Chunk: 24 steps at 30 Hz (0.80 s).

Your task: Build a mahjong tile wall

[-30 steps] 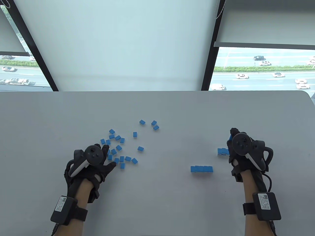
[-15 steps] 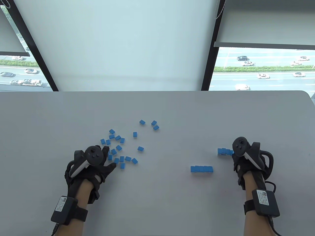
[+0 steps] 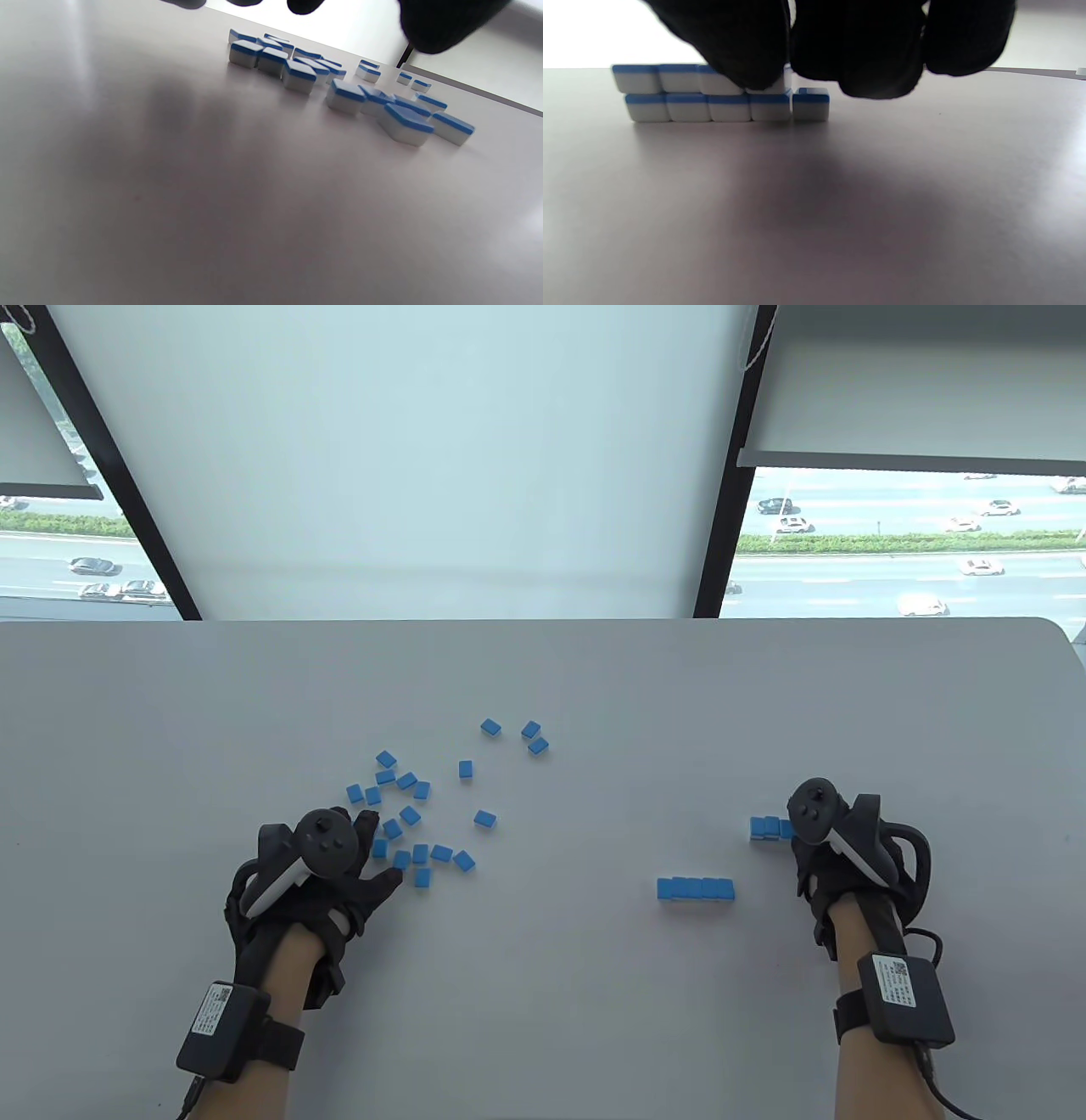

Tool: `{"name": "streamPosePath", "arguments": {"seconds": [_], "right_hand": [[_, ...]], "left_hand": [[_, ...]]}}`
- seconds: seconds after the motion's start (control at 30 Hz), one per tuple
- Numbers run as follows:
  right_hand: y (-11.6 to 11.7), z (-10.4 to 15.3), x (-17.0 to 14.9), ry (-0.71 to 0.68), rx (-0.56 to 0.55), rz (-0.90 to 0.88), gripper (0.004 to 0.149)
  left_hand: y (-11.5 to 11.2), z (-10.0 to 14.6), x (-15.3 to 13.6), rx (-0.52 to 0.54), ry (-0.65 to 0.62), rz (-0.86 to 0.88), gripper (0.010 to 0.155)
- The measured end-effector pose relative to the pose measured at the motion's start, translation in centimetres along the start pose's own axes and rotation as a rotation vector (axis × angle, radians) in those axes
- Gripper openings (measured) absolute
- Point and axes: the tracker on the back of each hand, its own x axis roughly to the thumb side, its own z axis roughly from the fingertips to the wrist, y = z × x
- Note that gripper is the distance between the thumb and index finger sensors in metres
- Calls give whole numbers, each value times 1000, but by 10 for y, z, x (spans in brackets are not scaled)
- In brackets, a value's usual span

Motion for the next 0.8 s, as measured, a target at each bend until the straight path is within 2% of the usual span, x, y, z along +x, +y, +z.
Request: {"name": "streamPosePath", "arguments": {"seconds": [0.2,0.4,0.6,0.8], "right_hand": [[-14,7,4,-10,-60,-39,60],[-46,16,44,-67,-133,-81,60],[-54,-8,122,-143,-53,-32,61],[-39,-42,221,-154,79,28,65]], "left_hand": [[4,1,1,14,-1,0,84],[4,1,4,18,-5,-18,85],[6,2,3,27,-1,-30,85],[8,5,3,37,-4,-21,85]]}}
